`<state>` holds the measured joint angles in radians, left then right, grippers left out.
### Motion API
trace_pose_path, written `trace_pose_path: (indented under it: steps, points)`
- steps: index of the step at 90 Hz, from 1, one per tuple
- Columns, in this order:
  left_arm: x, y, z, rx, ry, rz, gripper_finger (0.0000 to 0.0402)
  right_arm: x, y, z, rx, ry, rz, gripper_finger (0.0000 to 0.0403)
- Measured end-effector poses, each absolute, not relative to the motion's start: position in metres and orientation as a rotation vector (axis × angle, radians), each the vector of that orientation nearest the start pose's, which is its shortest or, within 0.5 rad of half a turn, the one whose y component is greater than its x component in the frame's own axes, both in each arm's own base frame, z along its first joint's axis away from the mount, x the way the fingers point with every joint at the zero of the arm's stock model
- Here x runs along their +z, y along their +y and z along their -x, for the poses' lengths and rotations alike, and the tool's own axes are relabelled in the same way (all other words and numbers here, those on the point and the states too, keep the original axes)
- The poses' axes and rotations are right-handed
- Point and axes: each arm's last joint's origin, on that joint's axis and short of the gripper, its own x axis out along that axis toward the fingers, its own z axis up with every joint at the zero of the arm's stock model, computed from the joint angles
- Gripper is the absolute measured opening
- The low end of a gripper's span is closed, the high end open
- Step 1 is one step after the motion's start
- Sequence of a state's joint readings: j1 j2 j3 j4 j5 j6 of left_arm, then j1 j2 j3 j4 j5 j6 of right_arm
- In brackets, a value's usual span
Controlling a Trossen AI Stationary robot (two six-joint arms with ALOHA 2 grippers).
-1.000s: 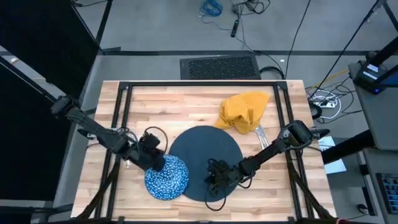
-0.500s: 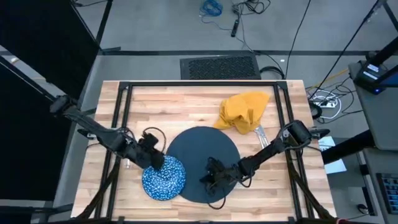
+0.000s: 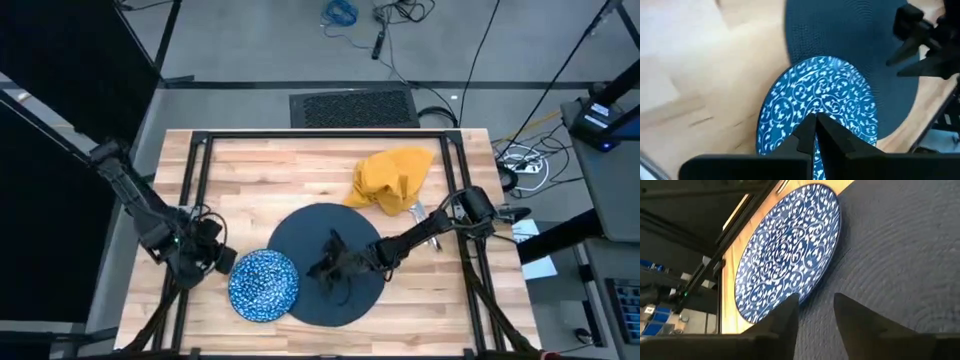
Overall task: Set table place
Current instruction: Put the blue plate on the blue tablemat
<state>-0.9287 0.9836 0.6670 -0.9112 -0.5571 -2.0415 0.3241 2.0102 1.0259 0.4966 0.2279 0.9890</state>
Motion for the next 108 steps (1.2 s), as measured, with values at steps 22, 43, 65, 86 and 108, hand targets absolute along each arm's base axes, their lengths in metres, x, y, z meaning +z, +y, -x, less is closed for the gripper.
trace_pose_path:
  steps: [22, 43, 65, 86, 108]
  points:
    - [0.198, -0.134, -0.101, 0.721, 0.82, 1.053, 0.0, 0.15, 0.117, -0.405, -0.203, 0.537, -0.779, 0.0134]
    - [0.186, -0.149, -0.104, 0.72, 0.873, 1.045, 0.0, 0.13, 0.116, -0.418, -0.224, 0.645, -0.795, 0.0139]
    - [0.177, -0.158, -0.099, 0.718, 0.928, 0.992, 0.0, 0.111, 0.122, -0.436, -0.179, 0.642, -0.823, 0.0146]
    - [0.17, -0.166, -0.093, 0.711, 0.983, 0.95, 0.0, 0.112, 0.122, -0.44, -0.175, 0.629, -0.844, 0.0146]
    - [0.161, -0.171, -0.091, 0.74, 1.049, 0.904, 0.0, 0.112, 0.123, -0.44, -0.18, 0.627, -0.859, 0.0146]
